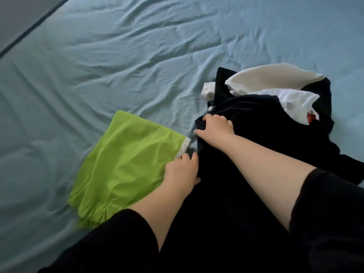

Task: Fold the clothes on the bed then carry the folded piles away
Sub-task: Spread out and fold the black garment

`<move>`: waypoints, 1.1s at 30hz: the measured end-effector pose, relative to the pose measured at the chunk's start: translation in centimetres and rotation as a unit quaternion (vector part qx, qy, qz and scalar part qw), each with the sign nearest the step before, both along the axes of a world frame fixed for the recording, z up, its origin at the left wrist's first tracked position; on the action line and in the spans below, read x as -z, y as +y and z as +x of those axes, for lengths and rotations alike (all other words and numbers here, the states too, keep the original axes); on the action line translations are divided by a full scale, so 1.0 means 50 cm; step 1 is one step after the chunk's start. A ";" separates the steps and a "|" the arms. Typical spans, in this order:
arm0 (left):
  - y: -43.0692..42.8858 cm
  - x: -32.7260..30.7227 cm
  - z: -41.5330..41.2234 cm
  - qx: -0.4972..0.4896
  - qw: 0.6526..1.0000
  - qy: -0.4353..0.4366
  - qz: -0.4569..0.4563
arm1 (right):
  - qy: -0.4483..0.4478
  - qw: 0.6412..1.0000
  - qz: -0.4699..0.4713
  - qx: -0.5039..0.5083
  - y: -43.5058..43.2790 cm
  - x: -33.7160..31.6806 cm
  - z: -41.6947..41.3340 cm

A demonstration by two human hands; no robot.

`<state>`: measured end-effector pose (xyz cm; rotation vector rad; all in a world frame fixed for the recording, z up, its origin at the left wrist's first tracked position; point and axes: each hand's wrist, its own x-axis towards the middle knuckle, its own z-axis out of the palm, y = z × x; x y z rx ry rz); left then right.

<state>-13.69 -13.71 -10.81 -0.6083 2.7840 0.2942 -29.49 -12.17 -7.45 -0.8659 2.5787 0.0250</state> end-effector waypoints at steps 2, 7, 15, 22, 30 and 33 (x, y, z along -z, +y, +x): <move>-0.005 -0.001 -0.005 0.004 0.999 0.039 -0.002 | -0.014 1.000 0.005 0.006 -0.009 0.012 -0.015; -0.022 -0.035 0.029 -0.048 0.994 0.081 0.054 | -0.113 0.972 -0.190 0.076 -0.024 -0.006 -0.065; -0.096 -0.035 0.077 -0.257 0.947 0.022 0.190 | -0.091 0.938 -0.284 0.176 -0.045 -0.011 -0.132; -0.079 -0.078 0.071 -0.248 0.954 0.116 0.125 | 0.080 0.903 -0.408 0.106 0.192 -0.053 0.026; 0.056 0.030 -0.054 0.224 0.973 0.042 -0.031 | 0.041 0.999 0.004 0.022 0.460 0.102 0.087; 0.004 0.075 -0.061 0.185 0.979 -0.064 -0.055 | 0.016 0.983 0.089 0.157 0.557 0.130 0.046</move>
